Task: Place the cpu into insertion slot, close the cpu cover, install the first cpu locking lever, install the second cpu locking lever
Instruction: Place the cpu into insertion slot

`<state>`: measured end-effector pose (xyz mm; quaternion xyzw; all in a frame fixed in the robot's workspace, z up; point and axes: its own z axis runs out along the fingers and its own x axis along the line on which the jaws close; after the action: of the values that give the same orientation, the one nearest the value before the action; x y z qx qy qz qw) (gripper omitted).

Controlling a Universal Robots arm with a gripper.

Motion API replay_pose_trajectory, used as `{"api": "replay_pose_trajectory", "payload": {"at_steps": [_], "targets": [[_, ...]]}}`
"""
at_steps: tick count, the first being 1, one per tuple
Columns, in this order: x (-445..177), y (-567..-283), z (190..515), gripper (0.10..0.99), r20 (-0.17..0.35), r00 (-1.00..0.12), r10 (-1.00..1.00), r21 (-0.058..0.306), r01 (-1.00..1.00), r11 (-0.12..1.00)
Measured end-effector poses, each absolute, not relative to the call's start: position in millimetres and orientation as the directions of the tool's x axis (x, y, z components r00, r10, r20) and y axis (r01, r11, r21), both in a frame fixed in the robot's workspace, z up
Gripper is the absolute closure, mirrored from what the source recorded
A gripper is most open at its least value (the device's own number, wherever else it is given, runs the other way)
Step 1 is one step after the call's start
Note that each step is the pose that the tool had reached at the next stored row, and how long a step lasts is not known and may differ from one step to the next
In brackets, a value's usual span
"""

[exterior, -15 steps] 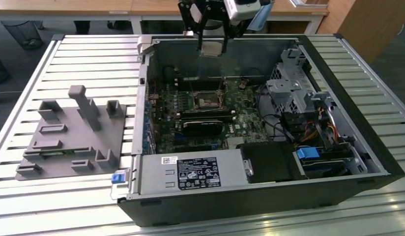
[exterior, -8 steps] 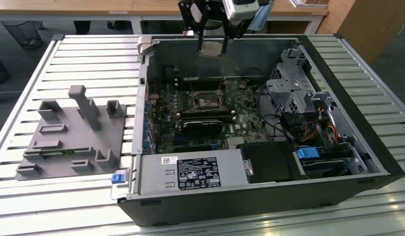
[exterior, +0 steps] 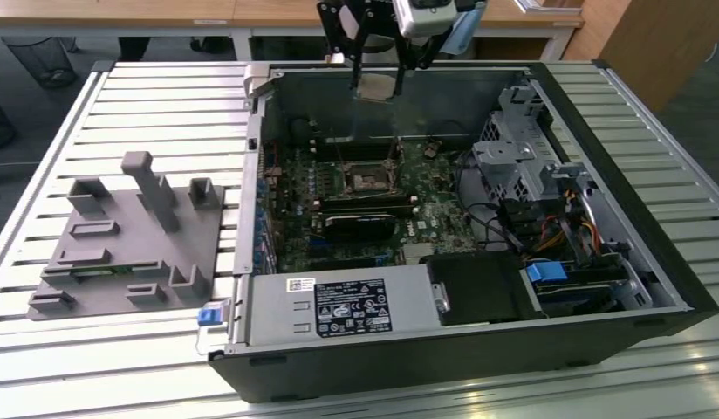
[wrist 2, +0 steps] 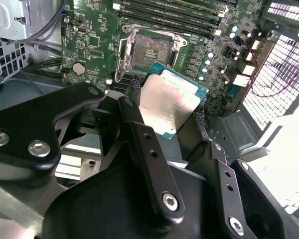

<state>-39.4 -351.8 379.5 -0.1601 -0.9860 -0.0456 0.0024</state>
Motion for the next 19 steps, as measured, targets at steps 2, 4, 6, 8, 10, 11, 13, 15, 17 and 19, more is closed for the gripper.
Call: {"api": "replay_pose_trajectory", "payload": {"at_steps": [2, 4, 6, 8, 10, 11, 13, 15, 17, 19], "targets": [[-39.4, -351.8, 379.5, 0.545, 0.019, -0.946, 0.324, 0.089, 0.324, 0.942], [-39.4, -351.8, 379.5, 0.545, 0.019, -0.943, 0.331, 0.089, 0.332, 0.939], [-39.4, -351.8, 379.5, 0.545, 0.019, -0.941, 0.339, 0.089, 0.339, 0.937], [-39.4, -351.8, 379.5, 0.545, 0.019, -0.938, 0.346, 0.089, 0.346, 0.934], [-39.4, -351.8, 379.5, 0.545, 0.019, -0.936, 0.353, 0.089, 0.353, 0.931], [-39.4, -351.8, 379.5, 0.545, 0.019, -0.934, 0.356, 0.089, 0.356, 0.930], [-39.4, -351.8, 379.5, 0.545, 0.019, -0.932, 0.363, 0.089, 0.363, 0.928], [-39.4, -351.8, 379.5, 0.545, 0.019, -0.929, 0.371, 0.089, 0.371, 0.924], [-39.4, -351.8, 379.5, 0.545, 0.019, -0.925, 0.379, 0.089, 0.379, 0.921], [-39.4, -351.8, 379.6, 0.545, 0.019, -0.922, 0.386, 0.089, 0.387, 0.918]]}}
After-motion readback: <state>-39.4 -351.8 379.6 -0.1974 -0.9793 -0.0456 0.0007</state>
